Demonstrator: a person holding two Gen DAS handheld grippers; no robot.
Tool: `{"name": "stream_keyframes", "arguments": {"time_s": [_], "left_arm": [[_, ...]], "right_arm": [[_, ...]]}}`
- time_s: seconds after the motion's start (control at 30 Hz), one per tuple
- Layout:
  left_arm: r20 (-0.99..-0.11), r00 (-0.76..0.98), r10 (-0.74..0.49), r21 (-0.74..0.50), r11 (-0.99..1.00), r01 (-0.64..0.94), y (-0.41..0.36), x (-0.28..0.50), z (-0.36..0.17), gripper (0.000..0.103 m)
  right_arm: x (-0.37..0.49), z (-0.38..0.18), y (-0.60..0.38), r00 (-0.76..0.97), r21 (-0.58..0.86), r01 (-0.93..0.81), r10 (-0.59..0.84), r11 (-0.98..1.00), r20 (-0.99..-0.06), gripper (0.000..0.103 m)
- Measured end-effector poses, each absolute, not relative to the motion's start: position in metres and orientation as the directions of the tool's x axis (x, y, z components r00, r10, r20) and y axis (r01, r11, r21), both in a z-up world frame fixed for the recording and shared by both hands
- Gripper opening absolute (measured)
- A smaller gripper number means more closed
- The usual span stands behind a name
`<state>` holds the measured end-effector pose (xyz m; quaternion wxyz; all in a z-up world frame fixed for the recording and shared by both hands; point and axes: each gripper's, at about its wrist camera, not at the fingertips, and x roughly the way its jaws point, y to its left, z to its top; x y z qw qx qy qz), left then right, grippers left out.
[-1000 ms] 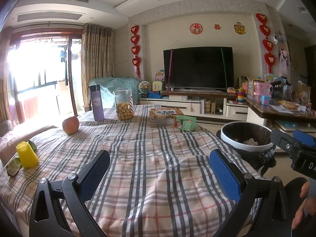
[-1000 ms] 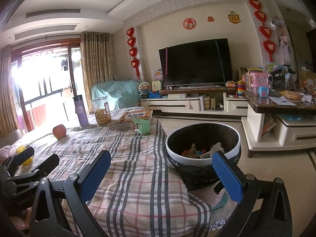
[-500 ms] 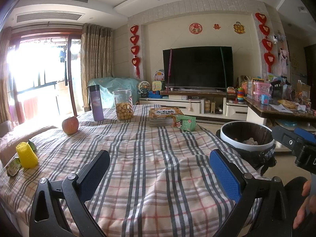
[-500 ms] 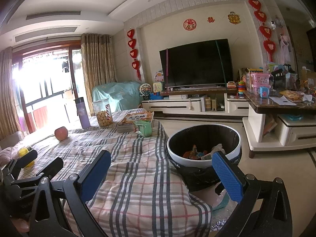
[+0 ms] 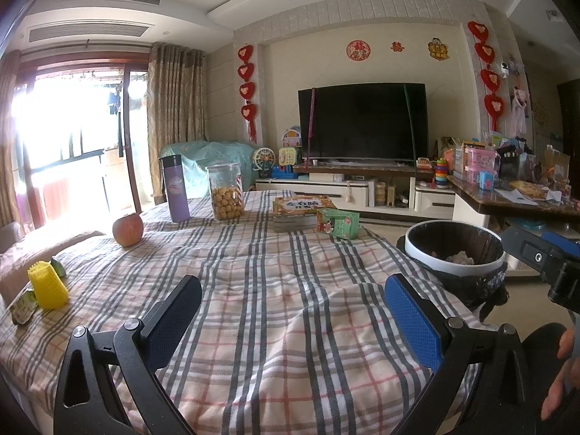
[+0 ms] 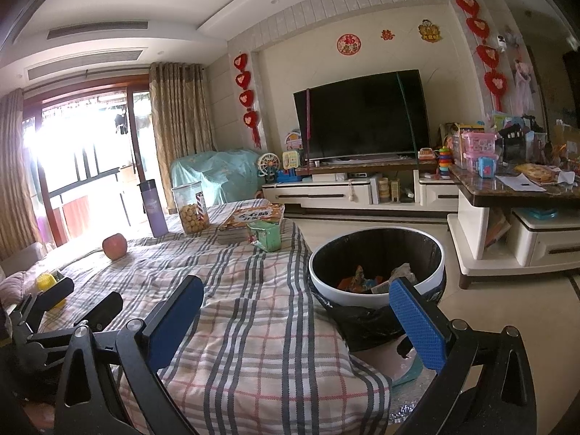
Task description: Collect trash
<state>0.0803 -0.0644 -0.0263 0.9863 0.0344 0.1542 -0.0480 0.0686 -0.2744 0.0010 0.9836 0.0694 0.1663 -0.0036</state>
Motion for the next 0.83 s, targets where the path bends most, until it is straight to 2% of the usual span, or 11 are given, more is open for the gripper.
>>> {"name": "stream_keyframes", "arguments": {"time_s": [0.83], "left_arm": [[-0.344,0.936,-0.078,0.035,0.995,0.095,-0.055,0.097,-0.03,0.102]], "right_arm": [[0.091,-0.004,-0.267,0.921,0.16,0.0,0.063,0.987,-0.384,0.103]]}}
